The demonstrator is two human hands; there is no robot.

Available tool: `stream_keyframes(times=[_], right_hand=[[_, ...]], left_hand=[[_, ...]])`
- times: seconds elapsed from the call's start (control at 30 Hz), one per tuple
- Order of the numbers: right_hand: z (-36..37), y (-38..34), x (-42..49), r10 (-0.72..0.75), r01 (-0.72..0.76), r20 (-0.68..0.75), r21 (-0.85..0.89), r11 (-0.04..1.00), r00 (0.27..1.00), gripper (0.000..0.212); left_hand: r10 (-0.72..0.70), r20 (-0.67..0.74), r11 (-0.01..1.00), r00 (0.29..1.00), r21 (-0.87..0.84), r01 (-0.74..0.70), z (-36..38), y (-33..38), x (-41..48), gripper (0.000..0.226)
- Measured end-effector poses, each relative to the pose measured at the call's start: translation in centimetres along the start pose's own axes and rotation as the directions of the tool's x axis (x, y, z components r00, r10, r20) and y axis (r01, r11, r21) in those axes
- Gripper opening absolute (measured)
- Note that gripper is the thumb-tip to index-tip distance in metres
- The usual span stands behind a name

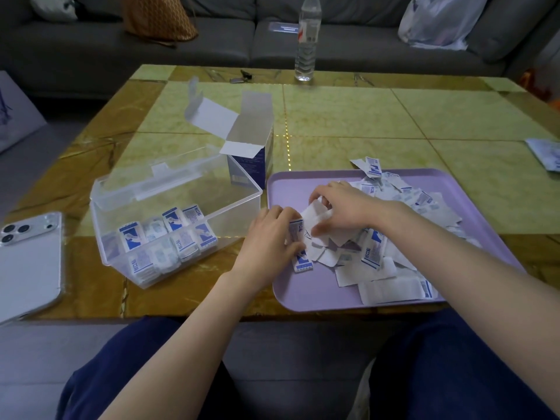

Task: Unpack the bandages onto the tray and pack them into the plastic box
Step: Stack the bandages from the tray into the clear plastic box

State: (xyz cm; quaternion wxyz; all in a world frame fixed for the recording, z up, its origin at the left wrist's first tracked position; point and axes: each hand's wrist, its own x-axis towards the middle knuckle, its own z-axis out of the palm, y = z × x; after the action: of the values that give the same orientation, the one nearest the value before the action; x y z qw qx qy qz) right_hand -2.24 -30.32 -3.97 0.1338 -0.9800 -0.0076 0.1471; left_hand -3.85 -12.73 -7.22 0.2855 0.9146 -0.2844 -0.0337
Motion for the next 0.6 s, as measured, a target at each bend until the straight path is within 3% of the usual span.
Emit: stream_keyframes(times=[0.13,0.23,0.33,0.43,0.6], right_hand=[[0.5,-0.2,-0.7,-0.017,0.017,-0.011,-0.027,0.999,1.000,0.054],[0.6,-0.4,-1.5,-0.043,0.045,-0.057,0.034,0.998,0.997,0.040],[0.6,-0.8,-2.3,-0.042,0.049,-0.107,0.067,0.997,0.993,0.037],[0.5,-1.1,-2.7,-0.078,0.072,-0.166,-0.037,0.997,0.983,0.026],[0.1,-0.8,-2.9,-0.112,0.107,-0.304,-0.034,0.994,0.946,0.014]], left_hand=[[-0.012,0.045,0.993,0.999,0.118,0.006,0.1,-0.2,0.0,0.062],[-0.034,0.081,0.988,0.996,0.151,0.021,0.1,-0.1,0.1,0.066],[-0.046,0.095,0.978,0.994,0.206,0.026,0.1,0.1,0.3,0.060],[-0.041,0.116,0.965,0.992,0.263,0.009,0.0,0.1,0.5,0.049],[-0.019,0.085,0.978,0.996,0.208,0.001,-0.1,0.0,0.3,0.031]])
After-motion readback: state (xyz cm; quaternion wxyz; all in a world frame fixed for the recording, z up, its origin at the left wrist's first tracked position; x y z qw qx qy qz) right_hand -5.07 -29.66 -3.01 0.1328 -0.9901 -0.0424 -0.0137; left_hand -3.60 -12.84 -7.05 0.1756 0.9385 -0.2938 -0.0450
